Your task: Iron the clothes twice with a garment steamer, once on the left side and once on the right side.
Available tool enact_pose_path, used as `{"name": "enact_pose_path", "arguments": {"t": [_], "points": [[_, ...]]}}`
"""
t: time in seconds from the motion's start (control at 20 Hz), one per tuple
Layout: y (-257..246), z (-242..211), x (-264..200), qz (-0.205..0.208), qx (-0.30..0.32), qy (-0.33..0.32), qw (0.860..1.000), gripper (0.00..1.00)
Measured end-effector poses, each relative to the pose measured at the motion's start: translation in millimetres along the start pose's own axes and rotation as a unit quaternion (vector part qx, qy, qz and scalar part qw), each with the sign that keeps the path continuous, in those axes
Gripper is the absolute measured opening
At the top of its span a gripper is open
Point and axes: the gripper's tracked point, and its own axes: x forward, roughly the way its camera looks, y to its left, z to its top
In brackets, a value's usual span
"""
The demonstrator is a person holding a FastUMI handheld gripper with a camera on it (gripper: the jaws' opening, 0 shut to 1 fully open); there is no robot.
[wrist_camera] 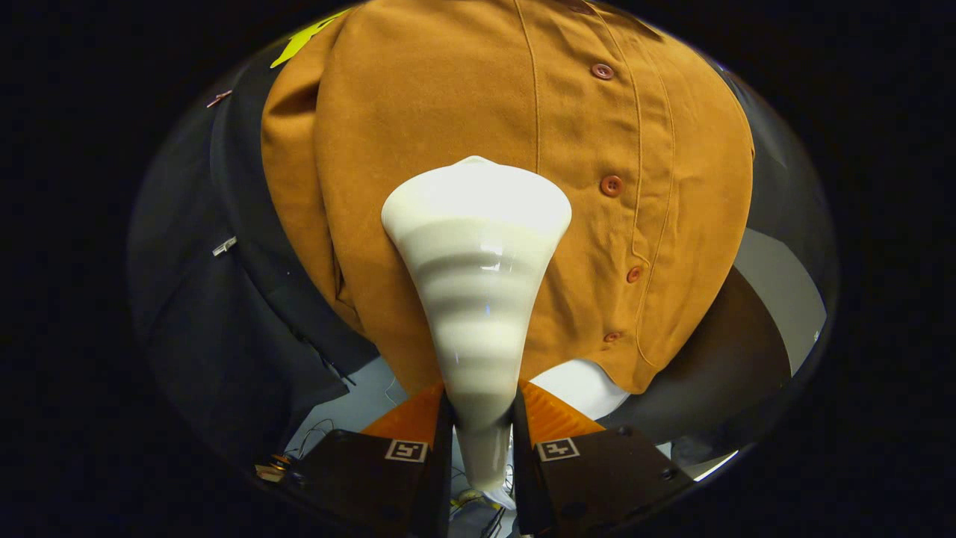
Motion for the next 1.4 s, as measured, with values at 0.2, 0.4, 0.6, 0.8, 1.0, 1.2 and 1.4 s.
{"name": "enact_pose_path", "arguments": {"t": [0.2,0.4,0.6,0.8,1.0,1.2,1.4], "points": [[-3,0,-12,0.004,-0.003,-0.003,1.0,0.38],[-11,32,-44,0.005,-0.003,-0.05,0.999,0.38],[-23,77,-83,0.001,-0.003,-0.123,0.992,0.38],[-41,111,-123,-0.008,-0.007,-0.183,0.983,0.38],[-61,134,-163,-0.023,-0.001,-0.238,0.971,0.38],[-74,151,-196,-0.031,0.0,-0.283,0.959,0.38],[-90,163,-227,-0.037,0.006,-0.327,0.944,0.38]]}}
